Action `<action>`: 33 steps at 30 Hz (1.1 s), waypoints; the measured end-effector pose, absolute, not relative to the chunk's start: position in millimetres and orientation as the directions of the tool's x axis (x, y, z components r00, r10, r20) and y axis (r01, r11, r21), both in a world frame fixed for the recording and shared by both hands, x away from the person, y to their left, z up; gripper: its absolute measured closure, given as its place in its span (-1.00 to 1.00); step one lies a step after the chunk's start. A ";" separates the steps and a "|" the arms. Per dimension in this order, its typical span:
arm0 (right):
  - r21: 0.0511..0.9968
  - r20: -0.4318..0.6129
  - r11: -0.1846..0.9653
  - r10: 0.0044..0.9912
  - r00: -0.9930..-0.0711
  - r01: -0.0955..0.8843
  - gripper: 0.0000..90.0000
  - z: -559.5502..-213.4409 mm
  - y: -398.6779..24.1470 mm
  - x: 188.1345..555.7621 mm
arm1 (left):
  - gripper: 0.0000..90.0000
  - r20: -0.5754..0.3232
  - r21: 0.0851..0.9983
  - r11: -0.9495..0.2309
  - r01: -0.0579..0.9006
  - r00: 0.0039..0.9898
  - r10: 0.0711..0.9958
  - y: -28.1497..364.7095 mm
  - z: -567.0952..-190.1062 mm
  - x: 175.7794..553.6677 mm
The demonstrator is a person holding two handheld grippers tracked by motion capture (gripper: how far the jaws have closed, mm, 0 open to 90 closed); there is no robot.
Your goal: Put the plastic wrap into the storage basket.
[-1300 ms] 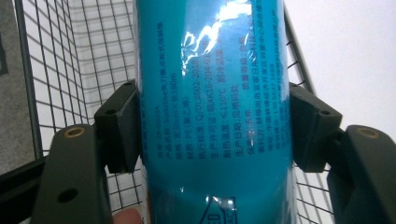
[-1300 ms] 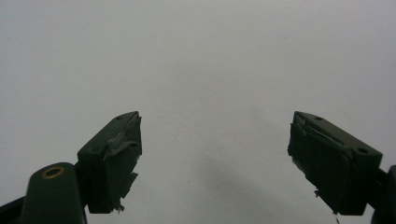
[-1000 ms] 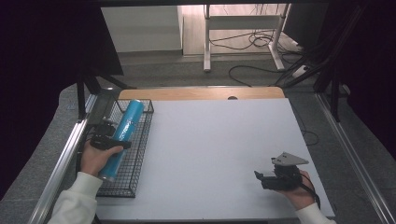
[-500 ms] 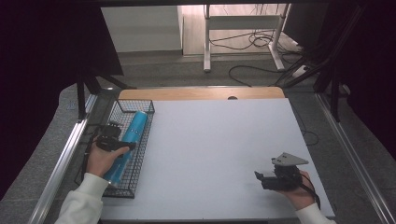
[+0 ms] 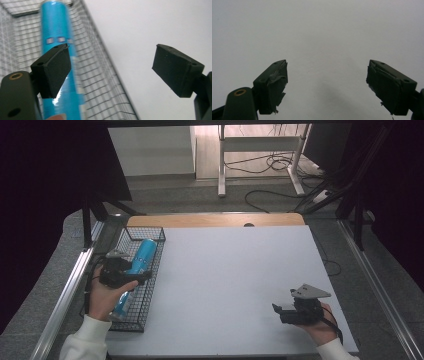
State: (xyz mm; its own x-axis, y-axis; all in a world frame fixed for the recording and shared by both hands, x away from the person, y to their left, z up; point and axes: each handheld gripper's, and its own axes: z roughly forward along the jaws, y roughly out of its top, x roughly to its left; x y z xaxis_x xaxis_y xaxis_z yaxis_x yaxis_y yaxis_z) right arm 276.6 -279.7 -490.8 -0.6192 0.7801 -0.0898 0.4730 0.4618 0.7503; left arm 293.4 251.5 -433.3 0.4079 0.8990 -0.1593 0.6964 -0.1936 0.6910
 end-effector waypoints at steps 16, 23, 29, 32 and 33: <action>0.775 -0.091 0.450 0.775 -0.625 0.444 -0.62 -488.0 -277.8 272.4 | -0.57 -0.136 0.759 -0.294 0.581 0.583 0.801 194.2 -467.0 238.4; 0.780 -0.089 0.453 0.764 -0.639 0.432 -0.62 -489.7 -277.1 271.3 | -0.58 -0.136 0.735 -0.350 0.580 0.632 0.763 176.5 -474.8 232.3; 0.784 -0.093 0.455 0.759 -0.644 0.422 -0.62 -489.3 -276.2 271.0 | -0.58 -0.141 0.728 -0.352 0.589 0.630 0.764 178.1 -476.1 233.8; 0.783 -0.094 0.456 0.760 -0.644 0.424 -0.62 -490.0 -276.3 271.6 | -0.58 -0.148 0.720 -0.355 0.596 0.632 0.761 179.1 -477.0 234.5; 0.783 -0.094 0.456 0.760 -0.643 0.424 -0.62 -490.1 -276.1 271.4 | -0.58 -0.149 0.717 -0.359 0.598 0.634 0.758 179.0 -477.4 234.7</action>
State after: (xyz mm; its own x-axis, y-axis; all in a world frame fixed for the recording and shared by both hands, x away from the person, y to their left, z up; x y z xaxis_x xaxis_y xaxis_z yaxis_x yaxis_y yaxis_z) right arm 271.4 -276.1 -490.1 -0.6434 0.7597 -0.0940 0.4238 0.4557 0.7827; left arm 234.7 179.0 -477.4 0.6345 0.7584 -0.1495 0.5979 -0.3590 0.7167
